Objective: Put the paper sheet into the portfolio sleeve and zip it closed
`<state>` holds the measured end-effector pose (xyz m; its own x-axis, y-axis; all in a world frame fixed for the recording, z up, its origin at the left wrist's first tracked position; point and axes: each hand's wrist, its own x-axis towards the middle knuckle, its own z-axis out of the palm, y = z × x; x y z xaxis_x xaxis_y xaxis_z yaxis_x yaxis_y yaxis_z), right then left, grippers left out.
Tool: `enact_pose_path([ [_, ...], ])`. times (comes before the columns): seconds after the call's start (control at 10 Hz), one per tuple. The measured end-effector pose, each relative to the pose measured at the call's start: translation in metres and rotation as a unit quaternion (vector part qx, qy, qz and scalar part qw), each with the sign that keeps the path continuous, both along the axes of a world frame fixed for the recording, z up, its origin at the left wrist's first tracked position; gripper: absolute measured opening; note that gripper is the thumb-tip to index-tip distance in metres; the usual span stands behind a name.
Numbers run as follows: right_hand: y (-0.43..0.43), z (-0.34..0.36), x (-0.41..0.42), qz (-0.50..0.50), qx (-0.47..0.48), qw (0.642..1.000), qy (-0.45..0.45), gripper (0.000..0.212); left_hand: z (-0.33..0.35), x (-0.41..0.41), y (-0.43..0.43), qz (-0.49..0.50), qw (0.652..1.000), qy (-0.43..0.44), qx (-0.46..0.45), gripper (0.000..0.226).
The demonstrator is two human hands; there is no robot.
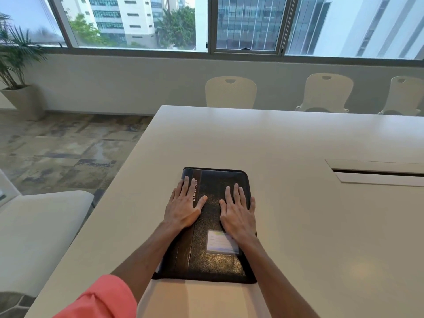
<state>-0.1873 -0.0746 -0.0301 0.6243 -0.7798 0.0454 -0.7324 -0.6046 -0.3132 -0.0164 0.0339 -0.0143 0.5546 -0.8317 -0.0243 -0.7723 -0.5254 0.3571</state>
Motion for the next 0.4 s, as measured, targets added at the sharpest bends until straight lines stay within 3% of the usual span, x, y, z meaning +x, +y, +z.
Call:
enact_pose_path([
  [0.4, -0.006, 0.012, 0.003, 0.005, 0.007, 1.0, -0.007, 0.066, 0.011, 0.001, -0.005, -0.024, 0.998, -0.049, -0.022, 0.089],
])
